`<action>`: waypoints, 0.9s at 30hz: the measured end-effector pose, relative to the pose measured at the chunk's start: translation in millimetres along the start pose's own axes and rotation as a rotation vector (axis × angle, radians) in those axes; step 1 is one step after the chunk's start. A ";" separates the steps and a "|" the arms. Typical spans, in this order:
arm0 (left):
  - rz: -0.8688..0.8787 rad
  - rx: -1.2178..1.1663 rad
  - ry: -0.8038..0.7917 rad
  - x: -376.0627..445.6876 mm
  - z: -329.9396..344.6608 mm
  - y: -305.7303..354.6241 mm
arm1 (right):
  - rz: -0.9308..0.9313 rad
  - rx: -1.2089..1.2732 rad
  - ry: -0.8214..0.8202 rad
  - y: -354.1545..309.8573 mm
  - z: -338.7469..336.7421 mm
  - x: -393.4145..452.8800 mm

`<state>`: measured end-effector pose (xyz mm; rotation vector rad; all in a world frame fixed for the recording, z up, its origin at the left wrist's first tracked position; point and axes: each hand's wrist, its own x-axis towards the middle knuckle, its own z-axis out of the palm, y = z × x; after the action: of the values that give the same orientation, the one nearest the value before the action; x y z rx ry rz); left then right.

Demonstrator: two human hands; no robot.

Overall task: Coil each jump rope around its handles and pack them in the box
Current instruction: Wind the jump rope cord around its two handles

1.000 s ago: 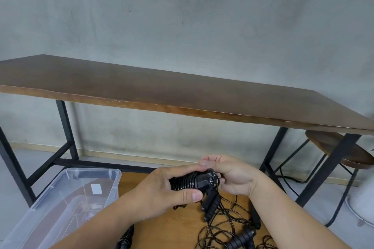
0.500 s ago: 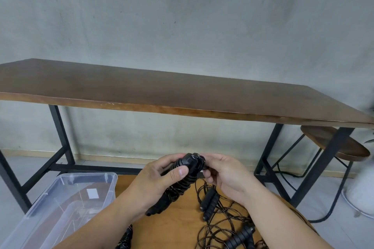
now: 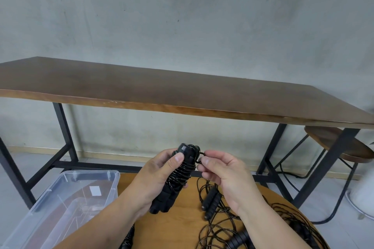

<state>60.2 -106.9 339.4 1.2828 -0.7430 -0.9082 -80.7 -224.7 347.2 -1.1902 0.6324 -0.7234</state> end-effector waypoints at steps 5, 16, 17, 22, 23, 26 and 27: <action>-0.010 -0.005 -0.006 1.6 -0.7 -4.0 | -0.051 -0.056 0.046 1.3 5.0 0.4; -0.038 -0.044 -0.027 0.0 -4.6 -4.2 | -0.099 -0.137 0.031 3.7 8.2 -4.0; -0.042 -0.045 -0.033 0.1 -4.7 -4.4 | -0.106 -0.156 0.032 3.4 8.0 -3.6; -0.053 -0.008 -0.058 0.6 -6.8 -4.4 | -0.108 -0.188 0.003 5.6 7.2 -0.6; -0.055 -0.006 -0.063 0.5 -7.2 -4.0 | -0.093 -0.155 0.003 6.0 7.4 0.6; -0.058 0.004 -0.078 0.0 -7.9 -2.6 | -0.033 -0.049 0.010 7.2 6.4 4.3; -0.055 0.013 -0.081 -0.1 -7.8 -2.0 | -0.023 -0.028 0.012 7.7 5.9 4.8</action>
<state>66.7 -103.3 336.2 1.2896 -0.7809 -1.0061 -71.9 -223.5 341.0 -1.2216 0.6416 -0.7442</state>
